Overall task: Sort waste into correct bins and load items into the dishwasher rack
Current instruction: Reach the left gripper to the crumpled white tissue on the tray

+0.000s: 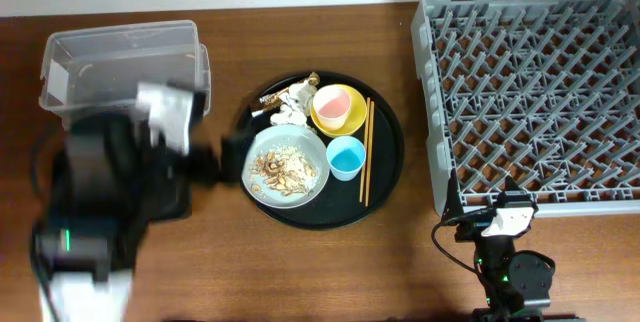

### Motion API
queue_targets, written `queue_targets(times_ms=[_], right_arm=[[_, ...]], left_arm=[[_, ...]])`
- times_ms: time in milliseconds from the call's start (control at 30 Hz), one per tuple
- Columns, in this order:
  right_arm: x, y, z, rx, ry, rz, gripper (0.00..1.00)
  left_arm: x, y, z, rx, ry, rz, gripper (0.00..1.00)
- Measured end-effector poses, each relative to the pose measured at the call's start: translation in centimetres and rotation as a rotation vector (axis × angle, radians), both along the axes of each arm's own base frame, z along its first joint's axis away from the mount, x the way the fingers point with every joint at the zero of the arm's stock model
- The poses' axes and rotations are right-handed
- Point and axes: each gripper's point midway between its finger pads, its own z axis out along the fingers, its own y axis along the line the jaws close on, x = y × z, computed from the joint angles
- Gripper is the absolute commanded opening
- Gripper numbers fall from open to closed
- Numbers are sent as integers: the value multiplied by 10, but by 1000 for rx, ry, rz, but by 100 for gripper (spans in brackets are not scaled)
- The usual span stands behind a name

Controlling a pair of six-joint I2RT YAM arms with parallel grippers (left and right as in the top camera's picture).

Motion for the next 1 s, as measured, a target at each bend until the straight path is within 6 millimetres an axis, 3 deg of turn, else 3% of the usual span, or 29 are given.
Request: queue_targets(times_ms=[100,200,300,367,433,633,867,900,1000], right_arm=[[0,0,0,0,0,0,98],[0,0,0,0,0,0,98],[0,0,0,0,0,0,98],[0,0,0,0,0,0,98],[0,0,0,0,0,0,98],[0,0,0,0,0,0,98],[0,0,0,0,0,0,98],[0,0,0,0,0,0,98],[0,0,0,0,0,0,98]], left_arm=[[39,-5,3,15,73,-32,99],[57,-9,-10,52,198,-16,99],[74,-10,-36,189,376,49,99],[97,-16,-48,238,403,63,99],[114,-25,-72,259,450,54,99],[132,-48,-130,224,577,-11,99],[146,-58,-174,210,648,-24,94],[147,-59,-180,209,664,-14,92],[148,-61,-202,224,719,27,67]])
